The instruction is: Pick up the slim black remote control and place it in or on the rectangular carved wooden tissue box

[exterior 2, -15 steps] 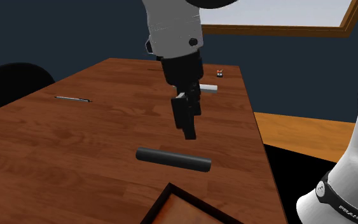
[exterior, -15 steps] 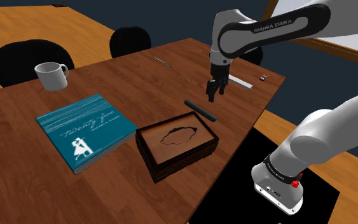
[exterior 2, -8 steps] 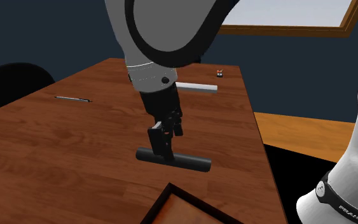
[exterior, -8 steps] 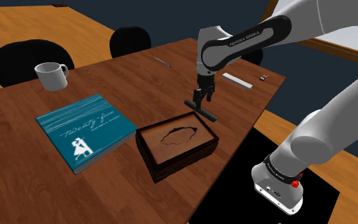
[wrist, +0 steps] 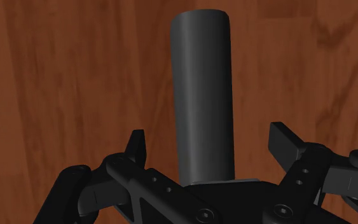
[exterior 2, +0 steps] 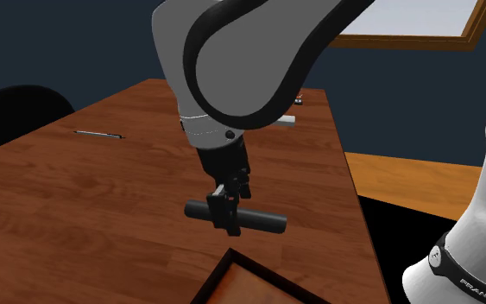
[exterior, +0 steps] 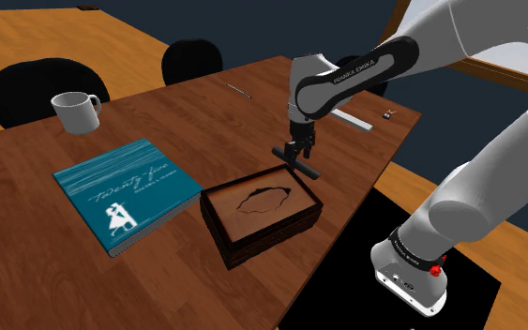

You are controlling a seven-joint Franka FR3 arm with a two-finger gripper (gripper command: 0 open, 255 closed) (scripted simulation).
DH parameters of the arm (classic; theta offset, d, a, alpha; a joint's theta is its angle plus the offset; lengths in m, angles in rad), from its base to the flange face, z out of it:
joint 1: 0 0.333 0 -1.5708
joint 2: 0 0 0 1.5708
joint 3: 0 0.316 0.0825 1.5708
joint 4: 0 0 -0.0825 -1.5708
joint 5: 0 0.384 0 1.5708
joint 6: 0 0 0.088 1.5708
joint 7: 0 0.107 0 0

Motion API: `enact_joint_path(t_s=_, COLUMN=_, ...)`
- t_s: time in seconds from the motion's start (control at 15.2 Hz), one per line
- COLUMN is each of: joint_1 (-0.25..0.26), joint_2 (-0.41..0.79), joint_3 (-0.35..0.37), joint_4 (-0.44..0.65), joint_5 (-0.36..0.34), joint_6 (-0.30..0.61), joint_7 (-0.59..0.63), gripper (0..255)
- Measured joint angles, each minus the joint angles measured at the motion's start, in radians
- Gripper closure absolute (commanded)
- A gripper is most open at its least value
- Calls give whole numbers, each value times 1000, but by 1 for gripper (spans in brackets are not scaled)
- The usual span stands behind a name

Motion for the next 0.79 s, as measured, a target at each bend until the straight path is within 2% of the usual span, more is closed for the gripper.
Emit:
enact_joint_path(t_s=0.26, joint_1=0, joint_2=1, joint_3=0, joint_4=-1, joint_5=0, joint_6=2, joint_7=0, gripper=0)
enact_joint_path(t_s=0.33, joint_1=0, joint_2=1, joint_3=0, joint_4=-1, joint_5=0, joint_6=2, joint_7=0, gripper=255)
enact_joint_path(t_s=0.53, joint_1=-5, joint_2=-6, joint_3=-6, joint_4=5, joint_5=-18, joint_6=0, joint_7=0, gripper=255)
enact_joint_path(t_s=0.79, joint_1=-4, joint_2=-7, joint_3=-5, joint_4=4, joint_5=-7, joint_6=6, joint_7=4, gripper=255)
